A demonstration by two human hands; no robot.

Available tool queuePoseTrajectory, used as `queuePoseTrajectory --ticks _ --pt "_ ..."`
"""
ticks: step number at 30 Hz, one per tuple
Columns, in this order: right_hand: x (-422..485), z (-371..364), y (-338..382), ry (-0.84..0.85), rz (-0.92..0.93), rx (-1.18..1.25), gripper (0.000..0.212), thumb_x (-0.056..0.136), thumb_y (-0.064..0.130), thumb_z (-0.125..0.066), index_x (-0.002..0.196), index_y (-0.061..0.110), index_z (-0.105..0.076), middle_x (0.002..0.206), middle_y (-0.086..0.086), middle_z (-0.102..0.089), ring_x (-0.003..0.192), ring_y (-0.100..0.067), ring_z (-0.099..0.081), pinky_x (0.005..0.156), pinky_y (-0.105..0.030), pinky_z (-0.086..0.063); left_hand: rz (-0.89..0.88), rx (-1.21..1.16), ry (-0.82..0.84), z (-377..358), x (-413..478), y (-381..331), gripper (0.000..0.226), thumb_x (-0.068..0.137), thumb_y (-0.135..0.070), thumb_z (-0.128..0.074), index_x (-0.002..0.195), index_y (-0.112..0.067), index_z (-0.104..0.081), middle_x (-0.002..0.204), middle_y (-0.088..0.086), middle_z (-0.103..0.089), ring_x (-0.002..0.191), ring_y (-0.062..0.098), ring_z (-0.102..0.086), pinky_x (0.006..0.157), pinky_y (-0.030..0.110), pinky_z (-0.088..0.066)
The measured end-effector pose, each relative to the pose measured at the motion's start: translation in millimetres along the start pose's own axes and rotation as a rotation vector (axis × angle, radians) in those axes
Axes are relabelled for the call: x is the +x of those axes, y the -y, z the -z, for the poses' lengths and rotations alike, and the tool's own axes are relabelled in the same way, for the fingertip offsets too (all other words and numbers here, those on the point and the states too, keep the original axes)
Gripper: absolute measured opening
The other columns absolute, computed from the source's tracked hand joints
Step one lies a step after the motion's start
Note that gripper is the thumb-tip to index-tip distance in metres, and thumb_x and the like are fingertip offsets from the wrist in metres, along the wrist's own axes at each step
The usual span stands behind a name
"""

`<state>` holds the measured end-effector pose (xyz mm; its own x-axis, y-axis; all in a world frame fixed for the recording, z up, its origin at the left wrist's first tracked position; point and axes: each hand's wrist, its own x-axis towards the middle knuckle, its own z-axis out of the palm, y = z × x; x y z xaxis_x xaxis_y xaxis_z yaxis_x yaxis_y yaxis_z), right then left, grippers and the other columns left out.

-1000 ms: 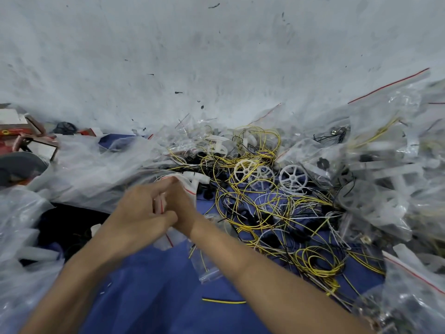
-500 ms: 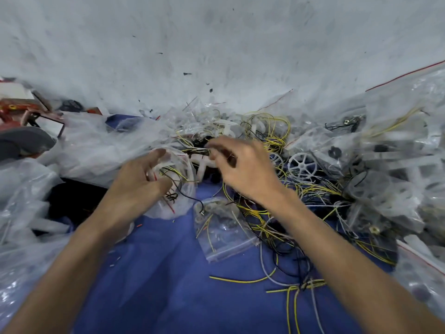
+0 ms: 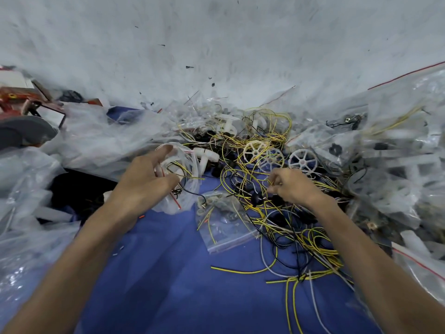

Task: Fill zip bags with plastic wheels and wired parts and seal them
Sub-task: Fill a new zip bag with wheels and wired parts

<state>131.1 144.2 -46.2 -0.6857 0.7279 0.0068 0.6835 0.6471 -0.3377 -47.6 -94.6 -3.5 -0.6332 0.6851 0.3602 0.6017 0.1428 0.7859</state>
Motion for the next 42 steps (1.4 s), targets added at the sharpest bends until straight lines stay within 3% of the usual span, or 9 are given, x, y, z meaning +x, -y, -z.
queuePoseTrajectory --ticks 5,12,21,27,32,36,38,41,42 --pt "-1 5 -6 -0.238 -0.007 0.173 0.031 0.083 0.002 -0.063 0.107 0.013 -0.046 0.094 -0.008 -0.061 0.088 -0.023 -0.058 0.075 -0.036 -0.046 0.001 -0.034 -0.009 1 0 2 0.058 0.075 -0.009 -0.063 0.132 -0.017 -0.054 0.109 0.012 -0.067 0.052 -0.011 -0.050 0.064 0.010 -0.039" --pt "-9 -5 4 0.002 -0.135 -0.184 0.022 0.082 0.037 -0.068 0.094 0.020 -0.073 0.097 -0.007 -0.067 0.093 -0.025 -0.061 0.082 -0.033 -0.051 0.036 -0.034 0.021 -1 -2 1 0.068 0.062 -0.023 -0.054 0.129 -0.021 -0.055 0.063 0.001 -0.054 0.044 0.003 -0.040 0.054 0.020 -0.036" --pt "-19 26 12 -0.055 -0.154 -0.133 0.024 0.093 0.034 -0.053 0.094 0.011 -0.062 0.099 -0.012 -0.064 0.090 -0.028 -0.059 0.081 -0.035 -0.047 0.017 -0.027 0.025 0 -2 4 0.059 0.072 -0.015 -0.060 0.131 -0.019 -0.054 0.081 0.008 -0.066 0.040 0.000 -0.043 0.052 0.016 -0.036" --pt "-50 40 105 -0.189 0.342 0.648 0.015 0.077 0.018 -0.074 0.073 0.013 -0.061 0.075 0.001 -0.069 0.066 -0.014 -0.069 0.064 -0.026 -0.057 0.009 0.028 0.052 0 -4 -3 0.070 0.060 -0.027 -0.051 0.130 -0.021 -0.056 0.062 -0.009 -0.056 0.049 -0.001 -0.050 0.053 0.019 -0.038" --pt "-43 -1 163 0.240 0.693 0.089 0.019 0.090 0.003 -0.053 0.106 0.003 -0.064 0.088 -0.002 -0.058 0.082 -0.012 -0.051 0.071 -0.022 -0.038 -0.020 0.069 0.091 3 -3 -10 0.063 0.067 -0.022 -0.057 0.130 -0.020 -0.056 0.121 -0.002 -0.063 0.104 0.007 -0.057 0.083 0.017 -0.038" --pt "-40 9 139 -0.380 0.544 0.511 0.029 0.079 0.008 -0.046 0.091 0.012 -0.072 0.087 -0.001 -0.072 0.070 -0.015 -0.067 0.065 -0.028 -0.053 0.010 0.080 0.081 11 -3 -7 0.054 0.078 -0.001 -0.056 0.128 -0.022 -0.057 0.054 -0.020 -0.060 0.048 0.000 -0.050 0.050 0.008 -0.033" --pt "-39 5 115 -0.552 0.395 0.406 0.018 0.077 0.021 -0.053 0.088 0.018 -0.067 0.085 -0.001 -0.071 0.076 -0.019 -0.067 0.071 -0.037 -0.055 0.006 0.071 0.041 12 -2 -6 0.053 0.079 -0.003 -0.058 0.129 -0.021 -0.057 0.083 -0.011 -0.072 0.070 0.010 -0.061 0.059 0.014 -0.038" --pt "-44 -32 96 0.068 0.170 -0.138 0.063 0.076 0.059 -0.061 0.123 0.019 -0.051 0.119 -0.006 -0.050 0.114 -0.025 -0.047 0.094 -0.042 -0.045 0.011 0.082 -0.027 13 -1 -8 0.054 0.079 -0.004 -0.059 0.130 -0.021 -0.057 0.100 -0.015 -0.054 0.072 0.012 -0.057 0.064 0.024 -0.042" --pt "-44 -44 95 0.151 0.152 -0.212 0.070 0.077 0.062 -0.058 0.128 0.017 -0.045 0.122 -0.007 -0.042 0.120 -0.027 -0.039 0.095 -0.043 -0.041 0.016 0.083 -0.030 13 0 -8 0.054 0.078 -0.004 -0.059 0.129 -0.021 -0.058 0.050 -0.016 -0.042 0.063 0.008 -0.056 0.059 0.020 -0.041"
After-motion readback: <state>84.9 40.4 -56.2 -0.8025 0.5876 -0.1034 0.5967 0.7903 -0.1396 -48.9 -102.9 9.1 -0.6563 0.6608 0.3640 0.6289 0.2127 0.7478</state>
